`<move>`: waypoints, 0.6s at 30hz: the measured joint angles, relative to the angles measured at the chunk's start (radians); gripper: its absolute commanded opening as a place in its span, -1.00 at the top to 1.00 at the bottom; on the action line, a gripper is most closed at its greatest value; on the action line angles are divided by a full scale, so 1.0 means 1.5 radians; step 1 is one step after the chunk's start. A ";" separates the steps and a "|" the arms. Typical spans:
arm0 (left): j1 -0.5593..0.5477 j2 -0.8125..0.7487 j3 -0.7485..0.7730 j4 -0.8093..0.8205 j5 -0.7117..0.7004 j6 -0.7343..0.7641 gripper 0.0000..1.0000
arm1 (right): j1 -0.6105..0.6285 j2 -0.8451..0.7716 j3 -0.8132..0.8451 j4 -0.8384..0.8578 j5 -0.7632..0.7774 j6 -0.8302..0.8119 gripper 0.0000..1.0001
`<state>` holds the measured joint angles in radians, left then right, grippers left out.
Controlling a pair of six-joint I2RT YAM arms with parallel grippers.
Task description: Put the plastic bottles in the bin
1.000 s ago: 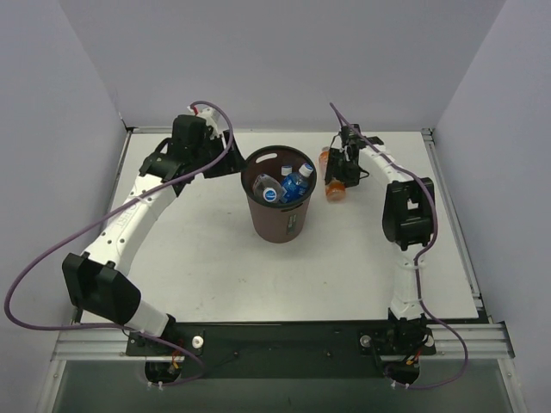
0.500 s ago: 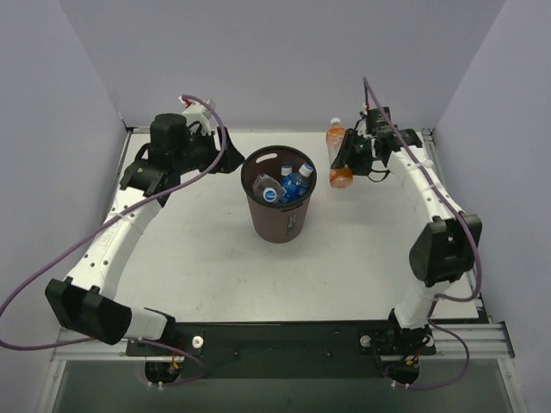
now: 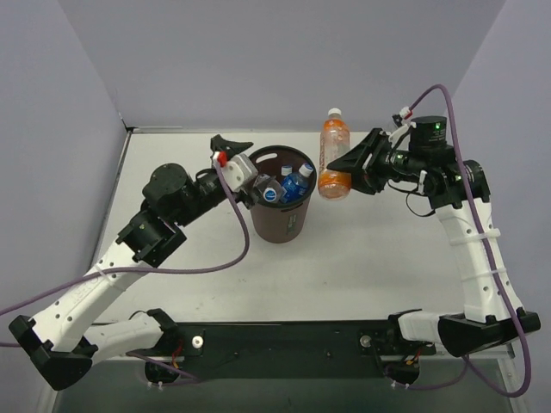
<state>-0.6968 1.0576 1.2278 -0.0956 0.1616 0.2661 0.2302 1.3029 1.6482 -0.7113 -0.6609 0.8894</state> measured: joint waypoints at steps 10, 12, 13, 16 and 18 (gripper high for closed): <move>-0.068 0.008 -0.108 0.118 0.052 0.380 -0.86 | 0.027 -0.033 -0.028 -0.017 -0.125 0.211 0.33; -0.069 0.017 -0.109 0.120 0.068 0.410 -0.86 | 0.031 -0.033 -0.028 -0.017 -0.140 0.239 0.33; -0.069 0.021 -0.108 0.121 0.084 0.427 -0.87 | 0.035 -0.033 -0.028 -0.015 -0.153 0.259 0.33; -0.069 0.028 -0.107 0.134 0.124 0.455 -0.88 | 0.045 -0.034 -0.028 -0.004 -0.181 0.305 0.35; -0.072 0.032 -0.106 0.150 0.148 0.465 -0.88 | 0.053 -0.035 -0.028 0.009 -0.198 0.337 0.35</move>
<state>-0.8043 1.1053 1.0695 0.1287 0.3832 0.9634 0.3099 1.2503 1.6066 -0.6979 -0.9573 1.3949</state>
